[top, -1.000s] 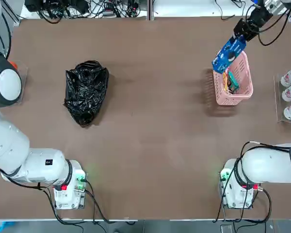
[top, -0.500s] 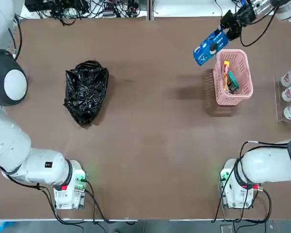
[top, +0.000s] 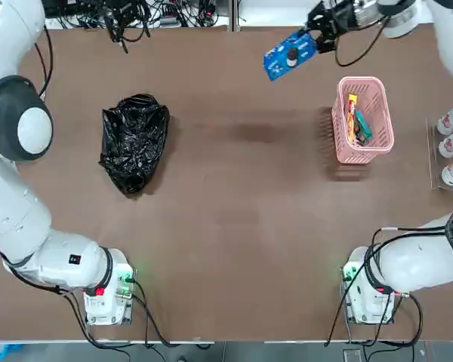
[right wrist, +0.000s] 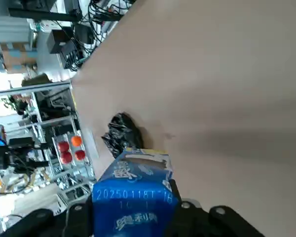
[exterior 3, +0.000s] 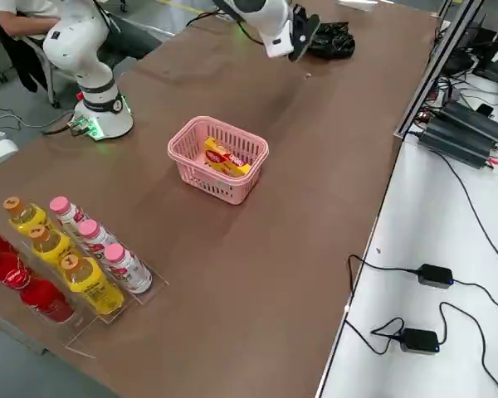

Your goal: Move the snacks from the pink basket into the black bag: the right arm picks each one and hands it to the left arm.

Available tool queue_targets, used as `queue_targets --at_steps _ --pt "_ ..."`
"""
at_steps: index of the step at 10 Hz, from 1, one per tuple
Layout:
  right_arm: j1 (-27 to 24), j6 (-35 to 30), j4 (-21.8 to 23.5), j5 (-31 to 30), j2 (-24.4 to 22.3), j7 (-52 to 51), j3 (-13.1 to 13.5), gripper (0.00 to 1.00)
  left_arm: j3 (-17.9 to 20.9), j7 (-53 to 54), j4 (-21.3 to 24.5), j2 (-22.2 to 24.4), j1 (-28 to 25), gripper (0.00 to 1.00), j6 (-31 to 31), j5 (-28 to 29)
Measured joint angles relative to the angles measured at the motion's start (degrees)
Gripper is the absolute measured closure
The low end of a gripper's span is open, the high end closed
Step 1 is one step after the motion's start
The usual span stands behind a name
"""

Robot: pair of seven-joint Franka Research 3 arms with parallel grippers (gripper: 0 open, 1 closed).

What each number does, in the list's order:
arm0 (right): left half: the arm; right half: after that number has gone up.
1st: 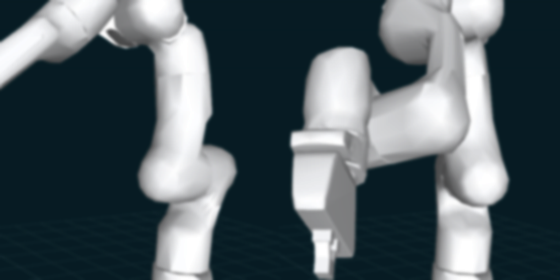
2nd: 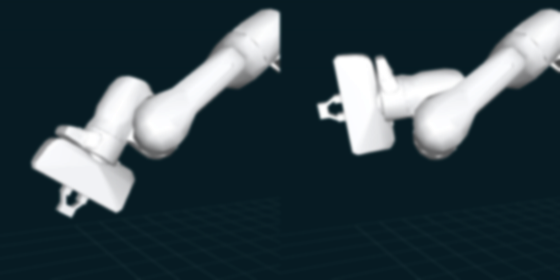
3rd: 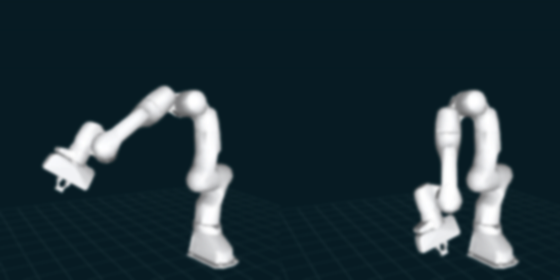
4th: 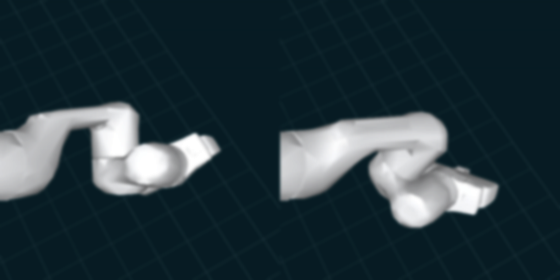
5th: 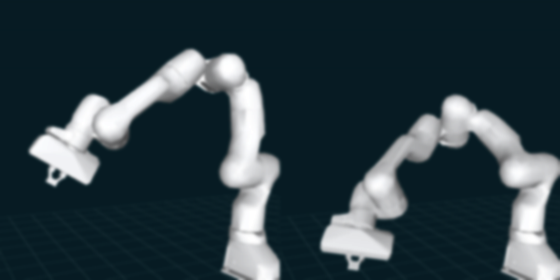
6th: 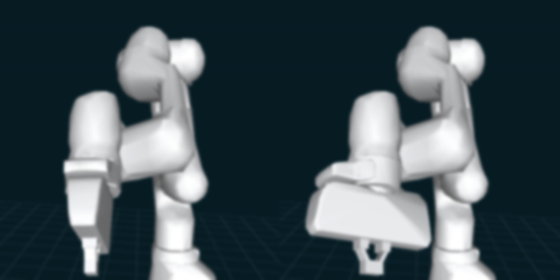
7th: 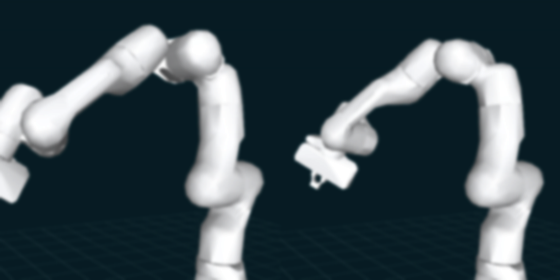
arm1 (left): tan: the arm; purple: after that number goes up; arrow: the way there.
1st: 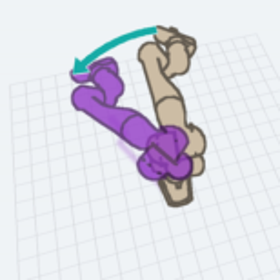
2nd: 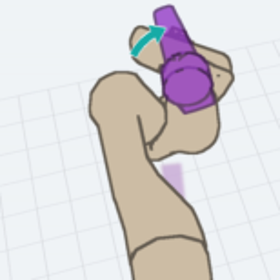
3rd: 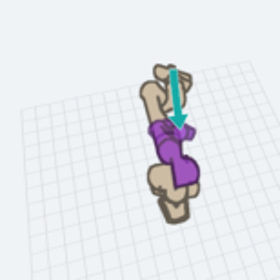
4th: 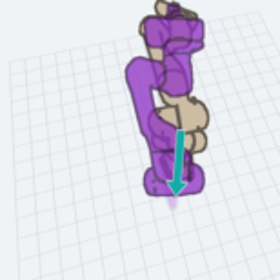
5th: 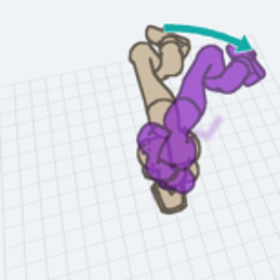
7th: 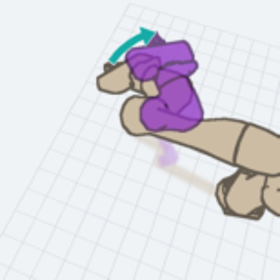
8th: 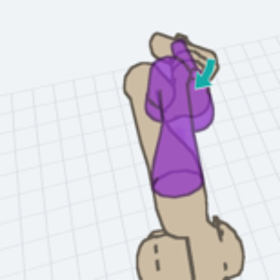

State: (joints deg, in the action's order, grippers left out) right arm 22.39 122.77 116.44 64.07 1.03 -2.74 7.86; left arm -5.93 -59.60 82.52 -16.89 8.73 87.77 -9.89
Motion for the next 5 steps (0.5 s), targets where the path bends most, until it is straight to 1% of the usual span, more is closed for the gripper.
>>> queue_targets --at_steps 2,3,5 --pt "8.14 10.21 -0.43 6.13 0.88 2.64 -0.15 0.47 -0.05 -9.93 -0.01 -1.02 3.21 0.00 1.39 -0.88" --pt "11.25 14.10 -0.76 8.21 1.59 3.62 -0.16 0.47 -0.08 -14.40 -0.02 -1.16 4.76 0.00 2.45 -1.60" --pt "16.10 19.88 -2.86 9.17 3.07 9.47 -0.07 0.47 -0.16 -21.98 -0.08 -1.18 7.29 0.00 4.10 -2.53"
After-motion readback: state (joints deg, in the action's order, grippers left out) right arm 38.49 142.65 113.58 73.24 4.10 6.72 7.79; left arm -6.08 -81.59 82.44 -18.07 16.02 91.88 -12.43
